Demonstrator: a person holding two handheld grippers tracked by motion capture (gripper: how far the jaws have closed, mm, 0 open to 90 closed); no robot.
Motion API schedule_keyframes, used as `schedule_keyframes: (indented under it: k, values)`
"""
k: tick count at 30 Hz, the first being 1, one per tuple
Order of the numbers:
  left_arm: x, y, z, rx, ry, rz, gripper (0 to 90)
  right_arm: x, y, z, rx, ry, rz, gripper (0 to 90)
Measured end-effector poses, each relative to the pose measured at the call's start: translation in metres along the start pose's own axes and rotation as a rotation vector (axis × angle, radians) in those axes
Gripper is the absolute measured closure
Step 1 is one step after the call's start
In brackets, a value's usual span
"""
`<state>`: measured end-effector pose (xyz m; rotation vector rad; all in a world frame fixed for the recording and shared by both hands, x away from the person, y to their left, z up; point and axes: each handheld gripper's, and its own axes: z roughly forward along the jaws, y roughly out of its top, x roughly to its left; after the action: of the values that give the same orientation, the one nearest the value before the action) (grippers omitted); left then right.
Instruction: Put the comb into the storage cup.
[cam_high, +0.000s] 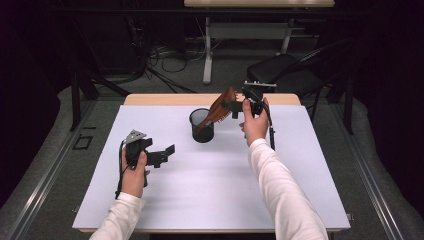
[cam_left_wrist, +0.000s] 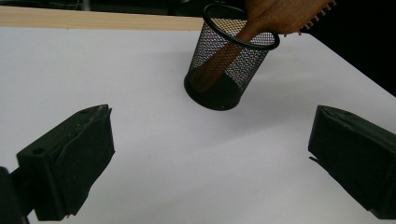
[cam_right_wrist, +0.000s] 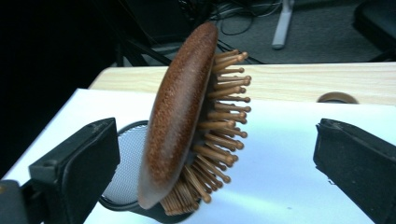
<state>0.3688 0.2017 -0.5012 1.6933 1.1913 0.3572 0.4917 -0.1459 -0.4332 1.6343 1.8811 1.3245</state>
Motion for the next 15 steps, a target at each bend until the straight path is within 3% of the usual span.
schedule_keyframes:
  k: [4,7,15]
  values:
    - [0.0,0.0,-0.001,-0.002,0.0,-0.002,0.4,0.002,0.0,-0.003,0.007,-0.034,-0.041,0.0]
    - [0.001,0.0,-0.001,-0.005,-0.002,-0.005,0.4,0.003,0.0,-0.006,0.012,-0.09,-0.076,0.0]
    - [-0.001,0.001,-0.001,-0.003,-0.005,0.003,0.4,0.006,0.0,-0.018,0.035,-0.09,-0.122,0.0]
